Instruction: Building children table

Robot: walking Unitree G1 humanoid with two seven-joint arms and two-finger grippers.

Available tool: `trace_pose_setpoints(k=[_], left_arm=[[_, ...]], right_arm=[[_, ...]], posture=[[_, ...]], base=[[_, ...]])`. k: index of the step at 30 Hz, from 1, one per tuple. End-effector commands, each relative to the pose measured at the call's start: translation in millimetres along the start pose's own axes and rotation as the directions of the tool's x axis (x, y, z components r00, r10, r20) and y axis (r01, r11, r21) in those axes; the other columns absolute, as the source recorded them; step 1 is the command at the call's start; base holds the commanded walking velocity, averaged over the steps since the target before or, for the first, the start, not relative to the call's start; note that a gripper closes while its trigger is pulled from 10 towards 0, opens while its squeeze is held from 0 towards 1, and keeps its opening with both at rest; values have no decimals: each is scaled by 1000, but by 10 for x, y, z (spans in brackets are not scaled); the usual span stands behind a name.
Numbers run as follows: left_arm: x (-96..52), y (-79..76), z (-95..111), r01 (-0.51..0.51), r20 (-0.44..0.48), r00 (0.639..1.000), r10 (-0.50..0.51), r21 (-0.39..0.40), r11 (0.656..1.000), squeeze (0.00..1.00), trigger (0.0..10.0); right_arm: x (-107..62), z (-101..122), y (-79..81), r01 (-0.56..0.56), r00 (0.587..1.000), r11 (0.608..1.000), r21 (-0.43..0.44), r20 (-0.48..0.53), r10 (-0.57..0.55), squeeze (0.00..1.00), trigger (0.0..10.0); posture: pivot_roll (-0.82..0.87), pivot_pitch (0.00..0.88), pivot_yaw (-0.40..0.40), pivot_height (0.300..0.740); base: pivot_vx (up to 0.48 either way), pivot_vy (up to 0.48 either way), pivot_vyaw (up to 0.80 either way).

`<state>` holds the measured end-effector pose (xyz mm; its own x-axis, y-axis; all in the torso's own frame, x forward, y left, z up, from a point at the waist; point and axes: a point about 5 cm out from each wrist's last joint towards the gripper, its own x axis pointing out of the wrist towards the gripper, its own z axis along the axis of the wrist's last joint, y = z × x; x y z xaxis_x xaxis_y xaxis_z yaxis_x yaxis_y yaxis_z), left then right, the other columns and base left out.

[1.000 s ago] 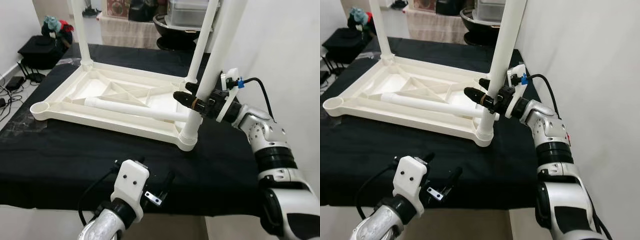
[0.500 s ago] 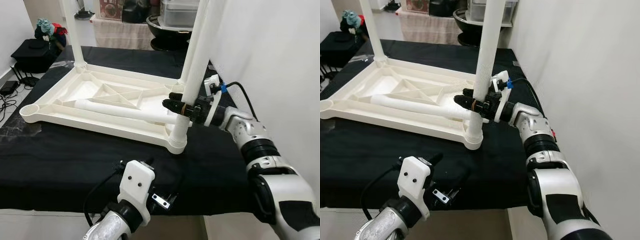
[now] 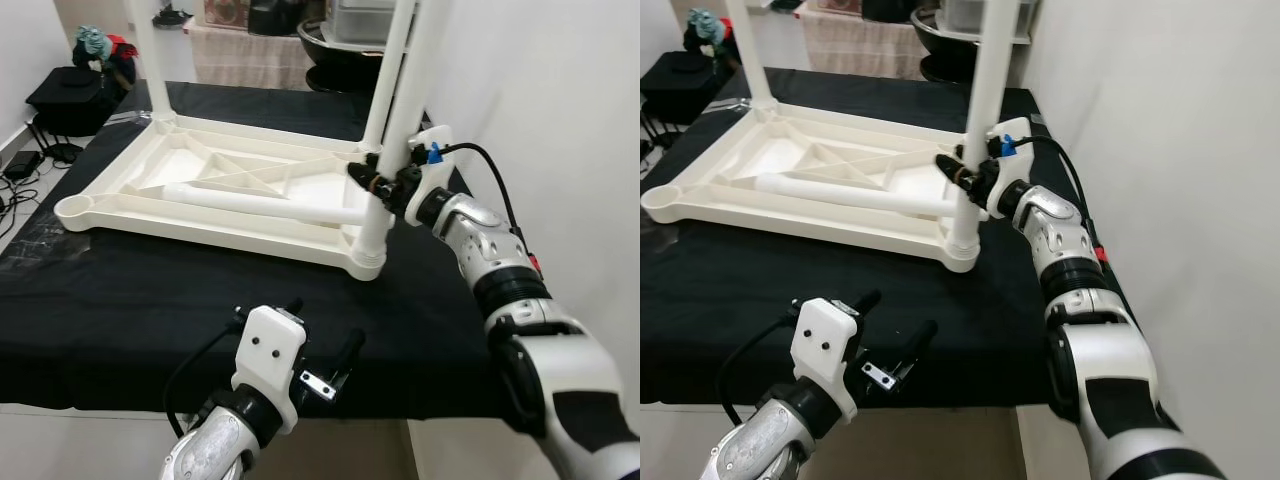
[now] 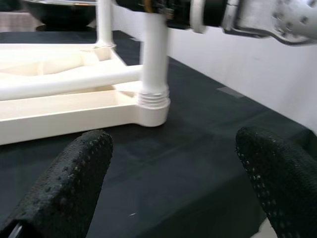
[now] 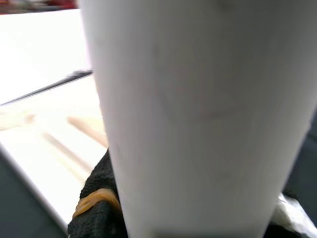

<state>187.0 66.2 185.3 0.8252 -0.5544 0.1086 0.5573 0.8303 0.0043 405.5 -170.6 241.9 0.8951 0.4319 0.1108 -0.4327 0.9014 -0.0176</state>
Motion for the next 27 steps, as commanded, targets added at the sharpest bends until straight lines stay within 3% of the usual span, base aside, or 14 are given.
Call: trace_pose_setpoints(k=[1,2,3,4,8,12,13,16,17,19,21,22,23,27], left_arm=[[7,14,-47,-10,-21,1000,10,4,1000,0,10000],[8,12,-52,-9,-22,1000,9,4,1000,0,10000],[8,12,-52,-9,-22,1000,9,4,1000,0,10000],[10,9,-53,-7,-23,1000,7,6,1000,0,10000],[15,11,-51,-9,-21,1000,9,12,1000,0,10000],[15,9,-54,-11,-23,1000,11,12,1000,0,10000],[12,6,-56,-11,-25,1000,11,12,1000,0,10000],[9,5,-58,-11,-25,1000,11,12,1000,0,10000],[7,10,-63,-15,-27,1000,15,13,1000,0,10000],[7,10,-63,-15,-27,1000,15,13,1000,0,10000],[7,19,-71,-21,-29,999,22,18,1000,0,10000],[7,19,-71,-21,-29,999,22,18,1000,0,10000],[8,27,-70,-29,-28,999,30,17,999,0,10000],[14,39,-66,-36,-25,999,36,23,999,0,10000]], right_arm=[[-117,-115,-149,177,981,983,-45,-74,-180,0,0],[-226,-150,-224,327,939,941,-87,-86,-334,0,0],[-226,-150,-224,327,939,941,-87,-86,-334,0,0],[-334,-164,-279,450,884,884,-127,-78,-461,0,0],[-515,-171,-245,612,777,777,-150,-68,-625,0,0],[-497,-156,23,613,781,785,-91,-79,-620,0,0],[-421,-89,164,546,834,835,-61,-44,-549,0,10000],[-374,-40,258,496,867,867,-45,-16,-497,0,10000],[-324,13,399,400,916,916,1,22,-400,1000,10000],[-324,13,399,400,916,916,1,22,-400,1000,10000],[-273,75,605,188,978,979,76,76,-194,1000,10000],[-273,75,605,188,978,979,76,76,-194,1000,10000],[-275,91,707,13,996,992,127,83,-24,0,10000],[-372,90,749,-271,962,953,134,51,267,0,10000]], posture=[[52,140,-104,740],[51,135,-103,740],[51,135,-103,740],[51,135,-104,740],[51,130,-107,740],[53,125,-106,740],[54,126,-109,740],[54,126,-109,740],[49,124,-107,740],[49,124,-107,740],[51,121,-110,740],[51,121,-110,740],[51,118,-111,740],[53,118,-112,740]], base=[[0,0,0],[0,0,0],[0,0,0],[0,0,0],[0,0,0],[0,0,0],[0,0,0],[0,0,0],[0,0,0],[0,0,0],[0,0,0],[0,0,0],[0,0,0],[0,0,0]])
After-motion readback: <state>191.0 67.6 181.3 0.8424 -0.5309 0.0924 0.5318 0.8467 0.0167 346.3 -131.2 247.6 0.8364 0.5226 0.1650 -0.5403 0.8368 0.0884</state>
